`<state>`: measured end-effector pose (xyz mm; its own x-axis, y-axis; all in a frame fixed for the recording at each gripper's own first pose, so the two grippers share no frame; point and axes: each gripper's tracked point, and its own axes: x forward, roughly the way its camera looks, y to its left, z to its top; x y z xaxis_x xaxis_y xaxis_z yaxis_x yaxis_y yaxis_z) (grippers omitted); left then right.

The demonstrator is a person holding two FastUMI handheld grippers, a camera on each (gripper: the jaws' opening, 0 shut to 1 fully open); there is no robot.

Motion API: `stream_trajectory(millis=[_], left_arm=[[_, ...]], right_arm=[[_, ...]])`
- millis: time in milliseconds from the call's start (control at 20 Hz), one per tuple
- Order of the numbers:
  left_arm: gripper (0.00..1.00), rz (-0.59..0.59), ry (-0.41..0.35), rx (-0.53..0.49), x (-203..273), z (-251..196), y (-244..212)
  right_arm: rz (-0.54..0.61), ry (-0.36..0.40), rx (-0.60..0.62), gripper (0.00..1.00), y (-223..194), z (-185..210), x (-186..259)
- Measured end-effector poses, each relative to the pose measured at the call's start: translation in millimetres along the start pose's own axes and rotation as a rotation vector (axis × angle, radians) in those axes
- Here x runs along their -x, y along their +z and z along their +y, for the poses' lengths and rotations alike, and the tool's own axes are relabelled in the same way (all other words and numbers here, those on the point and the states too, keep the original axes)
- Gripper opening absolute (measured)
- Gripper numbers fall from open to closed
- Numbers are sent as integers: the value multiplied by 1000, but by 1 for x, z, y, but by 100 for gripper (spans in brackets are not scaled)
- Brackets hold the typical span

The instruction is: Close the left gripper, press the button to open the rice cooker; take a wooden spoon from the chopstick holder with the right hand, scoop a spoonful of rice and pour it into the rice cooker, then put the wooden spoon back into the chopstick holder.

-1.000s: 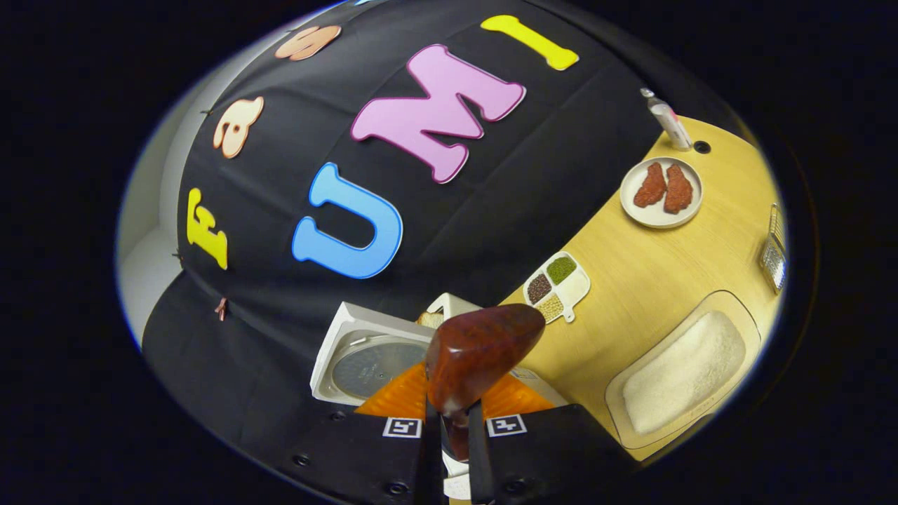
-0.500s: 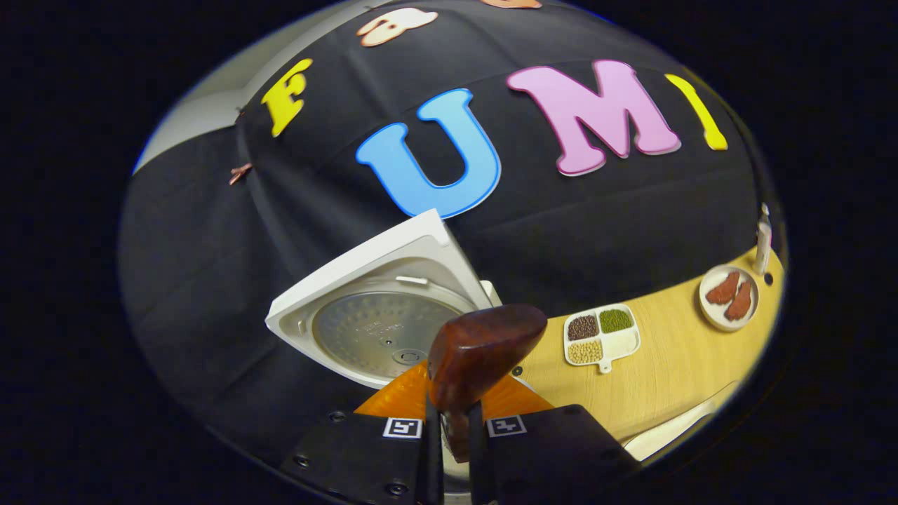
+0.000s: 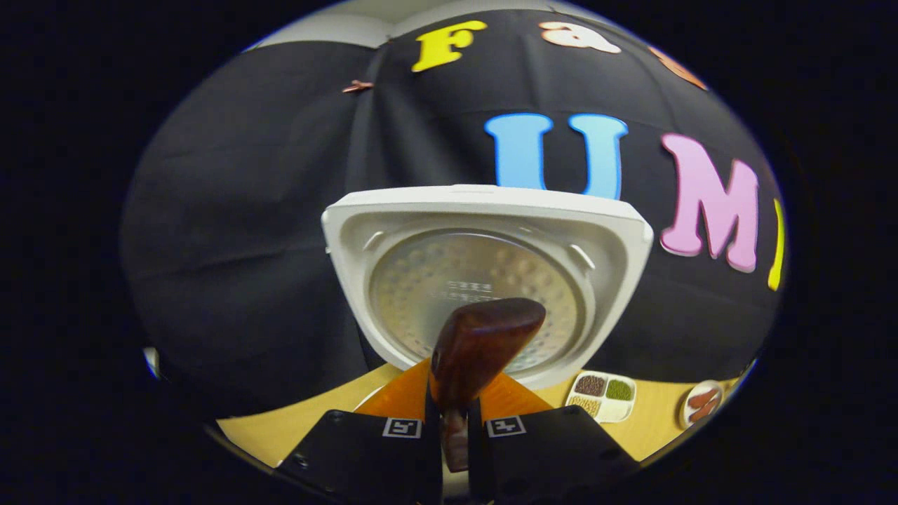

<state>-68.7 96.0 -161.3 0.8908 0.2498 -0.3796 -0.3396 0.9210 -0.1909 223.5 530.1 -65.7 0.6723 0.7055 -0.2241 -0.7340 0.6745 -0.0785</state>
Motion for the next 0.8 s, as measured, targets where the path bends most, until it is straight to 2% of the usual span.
stream_trajectory(millis=[150, 200, 250, 450, 500, 550, 600, 800], left_arm=[[96, -1, 2, -9, -1, 3, 0], [96, 2, 2, -11, -2, 2, 1], [96, 5, 2, -13, -2, 2, 0], [96, -17, 2, -39, -2, 0, 10], [96, -25, 3, -46, -1, 0, 12], [96, -30, 5, -51, -1, 0, 13], [96, -33, 6, -53, -1, 0, 15], [96, -51, -1, -47, 1, -7, 17]], right_arm=[[-10, 47, 133, 18, -6, 20, 0], [-10, 56, 153, 14, -7, 24, -1], [-14, 65, 177, 19, -7, 27, -1], [-8, 71, 233, 19, -10, 29, 2], [-8, 66, 231, 14, -9, 26, 4], [-5, 61, 214, 14, -8, 23, 5], [-1, 52, 182, 19, -6, 19, 8], [-17, 15, 9, 19, 20, -9, 26]])
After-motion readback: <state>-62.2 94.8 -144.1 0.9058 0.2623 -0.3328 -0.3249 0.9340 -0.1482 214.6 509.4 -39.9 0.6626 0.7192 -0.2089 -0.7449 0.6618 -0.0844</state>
